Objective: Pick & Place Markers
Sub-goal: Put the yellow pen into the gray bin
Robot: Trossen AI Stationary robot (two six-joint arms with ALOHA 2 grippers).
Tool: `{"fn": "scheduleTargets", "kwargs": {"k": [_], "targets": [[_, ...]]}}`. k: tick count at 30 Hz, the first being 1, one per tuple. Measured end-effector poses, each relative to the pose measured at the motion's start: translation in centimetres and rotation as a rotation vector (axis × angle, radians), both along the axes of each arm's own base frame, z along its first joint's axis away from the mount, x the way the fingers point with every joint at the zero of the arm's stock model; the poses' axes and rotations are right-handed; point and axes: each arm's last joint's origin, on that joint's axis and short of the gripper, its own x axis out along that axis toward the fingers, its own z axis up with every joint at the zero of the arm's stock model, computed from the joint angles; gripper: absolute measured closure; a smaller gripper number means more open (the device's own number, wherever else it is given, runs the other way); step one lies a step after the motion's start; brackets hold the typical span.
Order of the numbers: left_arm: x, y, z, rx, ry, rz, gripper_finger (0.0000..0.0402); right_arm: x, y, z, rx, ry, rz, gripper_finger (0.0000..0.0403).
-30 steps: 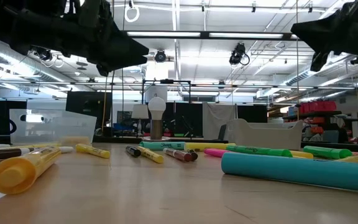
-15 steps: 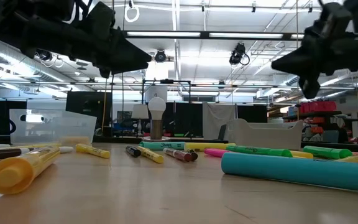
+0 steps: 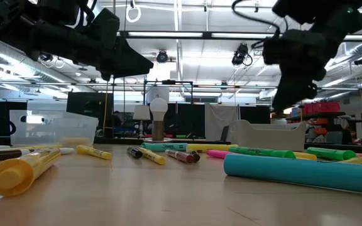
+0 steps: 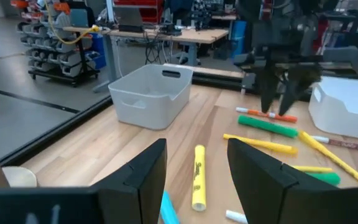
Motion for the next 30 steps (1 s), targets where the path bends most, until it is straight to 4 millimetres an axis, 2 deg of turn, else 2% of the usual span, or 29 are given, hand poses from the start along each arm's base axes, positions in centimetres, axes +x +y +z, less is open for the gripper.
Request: {"fn": "scheduleTargets", "kwargs": {"k": [6,12,20,30], "targets": [[0.0,-0.1,0.0,-0.025,-0.006,0.000,0.0225,1.0,0.7,-3.3,0.121,0.176,-0.103,0.0190],[0.0,-0.1,-0.1,-0.048,-0.004,0.002,0.0225,1.5,1.1,-5.5,0.118,0.270,-0.155,0.0181],[0.0,-0.1,-0.1,-0.051,-0.006,0.002,0.0225,1.5,0.9,-6.3,0.043,0.295,-0.187,0.0245],[0.0,-0.1,-0.1,-0.051,-0.006,0.002,0.0225,1.4,0.7,-6.4,-0.022,0.290,-0.203,0.0370]]}}
